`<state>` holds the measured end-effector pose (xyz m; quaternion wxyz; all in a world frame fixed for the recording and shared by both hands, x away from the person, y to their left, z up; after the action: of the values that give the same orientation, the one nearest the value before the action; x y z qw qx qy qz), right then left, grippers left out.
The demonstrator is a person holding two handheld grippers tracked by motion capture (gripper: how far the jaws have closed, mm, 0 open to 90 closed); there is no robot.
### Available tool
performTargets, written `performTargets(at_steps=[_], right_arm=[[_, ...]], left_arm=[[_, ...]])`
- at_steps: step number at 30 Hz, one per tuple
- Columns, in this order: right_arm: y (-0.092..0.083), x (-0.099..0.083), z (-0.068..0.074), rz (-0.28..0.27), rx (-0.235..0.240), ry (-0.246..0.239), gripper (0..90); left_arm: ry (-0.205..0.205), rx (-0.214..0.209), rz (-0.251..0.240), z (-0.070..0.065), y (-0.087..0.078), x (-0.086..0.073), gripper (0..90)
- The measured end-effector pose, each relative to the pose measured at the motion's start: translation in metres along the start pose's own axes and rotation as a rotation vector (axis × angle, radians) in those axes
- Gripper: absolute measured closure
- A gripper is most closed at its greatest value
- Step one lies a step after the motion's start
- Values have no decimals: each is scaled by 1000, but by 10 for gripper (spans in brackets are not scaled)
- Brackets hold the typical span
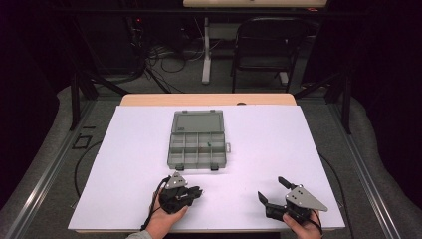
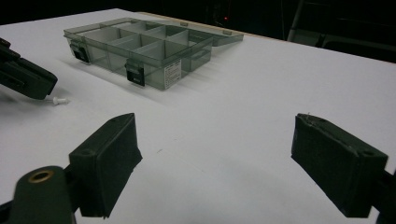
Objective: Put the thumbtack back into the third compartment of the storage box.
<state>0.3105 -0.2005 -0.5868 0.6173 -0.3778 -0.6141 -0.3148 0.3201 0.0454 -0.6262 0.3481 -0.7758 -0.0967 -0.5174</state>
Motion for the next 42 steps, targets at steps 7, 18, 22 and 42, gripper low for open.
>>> performTargets(at_steps=[7, 18, 22, 42], right_arm=[[0, 0, 0, 1, 1, 0, 144], [0, 1, 1, -1, 3, -4, 144], [0, 0, 2, 3, 6, -9, 144], [0, 0, 1, 3, 6, -9, 144]], left_arm=[[10, 6, 31, 2, 3, -4, 824], [23, 16, 35, 3, 5, -5, 884], [26, 18, 34, 2, 5, -5, 893], [-24, 6, 5, 4, 0, 0, 900]])
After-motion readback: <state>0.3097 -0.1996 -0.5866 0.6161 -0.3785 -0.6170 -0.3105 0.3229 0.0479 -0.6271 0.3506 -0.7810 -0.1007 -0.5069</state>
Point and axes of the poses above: each handheld gripper's, and its own axes: y roughly forward along the jaws, x roughly out of its top, z roughly to its left, the point moved 10 cm from there along y, roughly forward along the jaws, and after that the axes turned 13 degrees about -z, right-handed, at the moved point
